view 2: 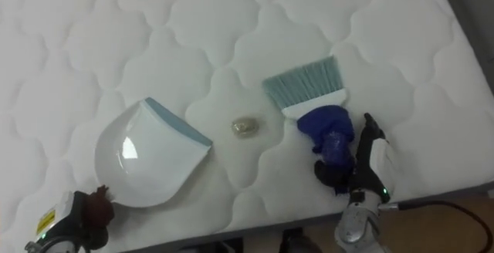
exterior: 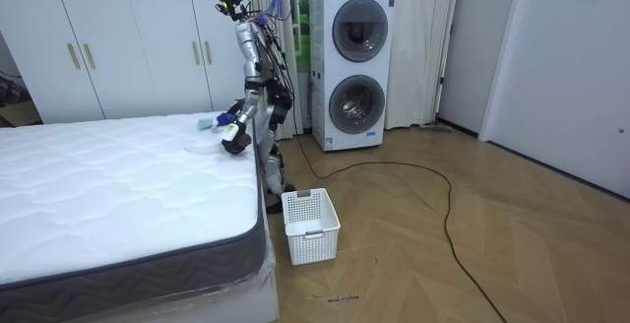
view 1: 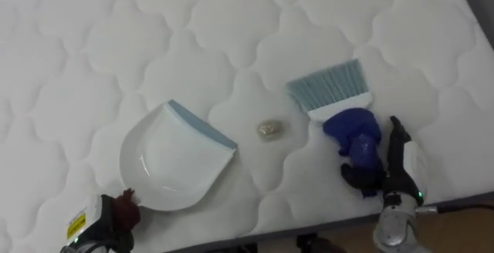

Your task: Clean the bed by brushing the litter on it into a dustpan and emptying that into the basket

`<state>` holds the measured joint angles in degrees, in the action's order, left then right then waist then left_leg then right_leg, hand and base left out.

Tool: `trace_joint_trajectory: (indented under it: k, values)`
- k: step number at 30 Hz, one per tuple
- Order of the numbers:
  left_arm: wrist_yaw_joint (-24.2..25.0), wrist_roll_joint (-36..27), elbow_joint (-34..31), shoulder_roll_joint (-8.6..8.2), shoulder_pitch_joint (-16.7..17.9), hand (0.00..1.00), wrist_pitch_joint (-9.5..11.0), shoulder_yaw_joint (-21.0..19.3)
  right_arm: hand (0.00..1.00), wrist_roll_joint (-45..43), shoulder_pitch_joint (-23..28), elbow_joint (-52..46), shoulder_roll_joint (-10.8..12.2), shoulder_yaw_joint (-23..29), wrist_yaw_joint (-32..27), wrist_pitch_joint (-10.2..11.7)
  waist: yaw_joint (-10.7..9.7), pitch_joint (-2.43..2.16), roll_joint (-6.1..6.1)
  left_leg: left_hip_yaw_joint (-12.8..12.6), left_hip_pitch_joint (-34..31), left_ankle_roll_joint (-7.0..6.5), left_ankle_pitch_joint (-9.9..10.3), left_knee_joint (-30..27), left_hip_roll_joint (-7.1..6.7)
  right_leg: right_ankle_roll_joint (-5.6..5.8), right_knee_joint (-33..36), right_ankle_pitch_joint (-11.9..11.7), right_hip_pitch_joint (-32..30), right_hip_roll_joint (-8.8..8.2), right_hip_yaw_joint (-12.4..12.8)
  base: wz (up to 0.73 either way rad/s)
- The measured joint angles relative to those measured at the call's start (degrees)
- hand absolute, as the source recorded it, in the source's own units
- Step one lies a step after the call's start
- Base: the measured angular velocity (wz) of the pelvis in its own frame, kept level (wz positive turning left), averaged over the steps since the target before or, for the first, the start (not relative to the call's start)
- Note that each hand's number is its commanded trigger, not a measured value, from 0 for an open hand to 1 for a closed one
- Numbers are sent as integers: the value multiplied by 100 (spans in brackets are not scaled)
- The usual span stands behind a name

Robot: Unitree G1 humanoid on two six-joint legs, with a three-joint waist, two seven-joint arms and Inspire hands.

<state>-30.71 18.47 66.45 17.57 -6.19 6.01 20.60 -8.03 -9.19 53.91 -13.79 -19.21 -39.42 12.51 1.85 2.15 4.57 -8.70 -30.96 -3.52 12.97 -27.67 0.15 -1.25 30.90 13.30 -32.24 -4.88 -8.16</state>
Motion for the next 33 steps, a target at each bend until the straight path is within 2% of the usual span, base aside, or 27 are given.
trace_joint_trajectory:
  k: [3,7,9,12,16,21,30,33]
  values:
    - [-8,0,0,7,-17,100,-72,9,100,-114,-84,138,-82,-13,-106,-63,-9,0,-17,-7,3,-1,-1,-9,2,0,1,0,3,-1,1,-2]
    - [-15,-4,-4,20,-52,100,-102,85,100,-369,-138,172,-410,-192,-134,-191,-1,5,-45,1,-21,-1,-1,-78,13,0,-13,0,27,1,-47,4]
    - [-15,-4,-9,51,-87,100,-106,151,100,-466,-206,187,-486,-218,-132,-288,5,7,-48,2,-43,-1,-1,-102,22,-1,-16,0,25,2,-73,7]
    - [-16,-2,-69,68,-104,100,-163,212,100,-582,-336,283,-508,-208,-171,-494,18,6,-65,0,-37,-1,0,-103,28,-2,-14,0,25,9,-69,0]
    - [-19,10,-240,100,-48,100,-241,210,100,-735,-394,370,-605,-199,-194,-633,25,3,-72,-2,-53,2,1,-102,55,-7,-48,-2,35,44,-73,3]
    - [-31,21,-300,125,-25,100,-298,210,100,-816,-393,391,-582,-203,-158,-762,25,-2,-68,-15,-72,13,6,-108,110,-30,-108,-19,78,97,-111,1]
    - [-7,127,-410,132,34,100,-364,201,100,-815,-270,500,-460,-201,-119,-771,37,-31,-24,-40,-35,13,6,-108,122,-30,-126,-30,133,97,-145,1]
    - [-5,137,-460,127,45,100,-449,214,100,-800,-262,527,-439,-202,-105,-793,36,-47,1,-40,-25,13,6,-109,126,-35,-111,-45,134,98,-143,0]
